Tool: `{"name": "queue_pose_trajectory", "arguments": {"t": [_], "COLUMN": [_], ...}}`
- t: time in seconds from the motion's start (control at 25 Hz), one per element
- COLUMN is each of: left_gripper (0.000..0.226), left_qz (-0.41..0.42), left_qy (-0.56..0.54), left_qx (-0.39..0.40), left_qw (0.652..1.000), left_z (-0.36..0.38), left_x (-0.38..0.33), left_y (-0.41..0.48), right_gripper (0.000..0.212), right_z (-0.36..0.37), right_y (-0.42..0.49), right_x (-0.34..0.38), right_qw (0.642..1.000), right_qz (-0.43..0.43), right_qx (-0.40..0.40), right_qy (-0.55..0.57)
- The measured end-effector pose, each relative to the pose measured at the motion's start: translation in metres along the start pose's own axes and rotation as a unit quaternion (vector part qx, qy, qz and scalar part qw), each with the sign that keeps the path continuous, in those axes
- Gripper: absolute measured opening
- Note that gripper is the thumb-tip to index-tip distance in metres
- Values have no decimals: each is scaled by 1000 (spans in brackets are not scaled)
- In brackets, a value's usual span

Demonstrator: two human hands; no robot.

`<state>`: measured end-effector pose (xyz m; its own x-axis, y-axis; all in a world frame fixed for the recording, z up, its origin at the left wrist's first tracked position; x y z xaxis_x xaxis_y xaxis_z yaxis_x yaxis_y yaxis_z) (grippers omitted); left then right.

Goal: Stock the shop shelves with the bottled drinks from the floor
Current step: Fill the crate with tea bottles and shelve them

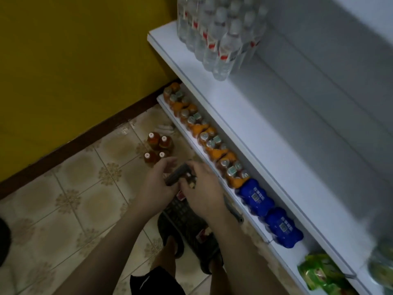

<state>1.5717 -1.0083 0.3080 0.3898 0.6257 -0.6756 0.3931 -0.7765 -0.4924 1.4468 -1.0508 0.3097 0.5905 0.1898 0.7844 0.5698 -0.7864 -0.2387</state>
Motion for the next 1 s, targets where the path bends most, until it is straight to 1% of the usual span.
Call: {"name": "queue_pose_trajectory", "arguments": {"t": [0.08,0.2,0.32,0.44,0.56,0.64,0.68,0.76,0.8,0.84,0.88,0.92,1.0], "left_gripper": [49,49,51,50,48,47,42,32,37,48,57,62,67], "left_qz": [-26,-59,-99,-117,-134,-153,-168,-172,-174,-199,-210,-216,-210], "left_qy": [7,30,75,106,125,122,112,145,132,106,106,104,114], "left_qx": [28,65,89,119,139,131,130,136,146,147,130,115,112], "left_qw": [999,996,988,980,973,972,971,965,965,963,963,964,964], "left_z": [14,39,68,107,156,191,209,242,258,277,289,298,318], "left_x": [33,79,132,178,222,257,276,306,318,335,349,362,382], "left_y": [24,56,92,125,156,175,181,194,202,210,220,232,250], "right_gripper": [50,46,46,43,44,44,46,50,51,51,50,47,45], "right_z": [38,86,127,167,202,224,233,248,254,262,269,275,294], "right_y": [7,12,15,16,14,15,13,12,15,18,24,31,46], "right_x": [-30,-83,-145,-201,-255,-298,-318,-353,-371,-391,-410,-427,-460], "right_qw": [999,997,988,977,963,951,939,919,913,909,907,906,904], "right_qz": [24,74,147,195,239,274,301,342,352,359,364,368,374], "right_qx": [21,33,46,73,91,84,81,78,80,76,76,80,86], "right_qy": [-3,7,13,38,83,120,144,180,189,197,196,192,189]}}
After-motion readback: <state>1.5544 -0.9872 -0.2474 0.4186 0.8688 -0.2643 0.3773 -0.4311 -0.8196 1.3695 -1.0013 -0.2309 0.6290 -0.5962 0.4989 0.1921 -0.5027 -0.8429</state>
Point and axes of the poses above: each hand's wrist, its own y-axis towards the middle knuckle, its own z-axis out of the palm, x = y × z, the point moved 7 cm from there along y, towards the middle knuckle, and after that the axes turned 12 degrees about -z, right-handed, at the moved point
